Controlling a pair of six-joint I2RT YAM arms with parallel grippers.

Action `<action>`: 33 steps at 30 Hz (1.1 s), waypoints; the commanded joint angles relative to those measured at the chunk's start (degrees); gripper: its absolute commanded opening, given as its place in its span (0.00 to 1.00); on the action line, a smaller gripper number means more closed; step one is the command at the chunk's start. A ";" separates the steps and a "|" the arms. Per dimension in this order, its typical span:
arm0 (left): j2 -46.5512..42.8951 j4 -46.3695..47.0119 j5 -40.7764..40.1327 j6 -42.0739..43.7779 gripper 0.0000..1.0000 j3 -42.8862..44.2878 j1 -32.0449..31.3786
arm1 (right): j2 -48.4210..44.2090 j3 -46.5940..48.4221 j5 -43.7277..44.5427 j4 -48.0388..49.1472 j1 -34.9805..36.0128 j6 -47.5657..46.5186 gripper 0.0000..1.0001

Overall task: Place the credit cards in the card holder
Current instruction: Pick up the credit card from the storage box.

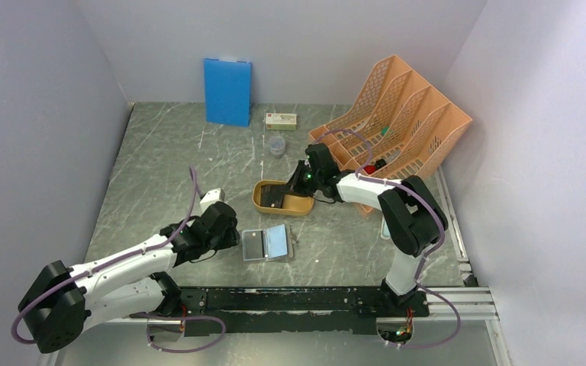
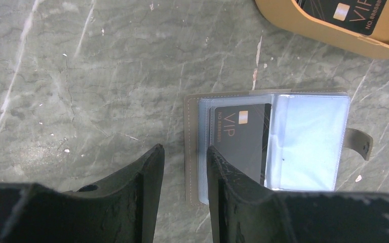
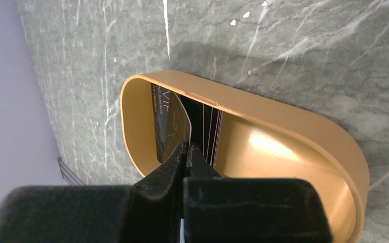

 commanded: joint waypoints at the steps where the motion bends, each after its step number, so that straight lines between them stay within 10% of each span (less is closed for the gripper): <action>1: 0.93 1.32 -0.02 0.45 0.41 1.77 0.01 | 0.86 0.53 -2.09 -0.46 -0.54 -1.40 0.00; 17: 0.99 -0.70 -2.61 1.16 0.41 4.82 0.02 | -13.36 0.31 -3.68 -12.97 -2.40 7.09 0.00; 33: -3.55 -0.74 -1.34 4.24 0.41 6.83 0.03 | -25.34 -3.86 -24.02 -18.10 -7.69 19.94 0.00</action>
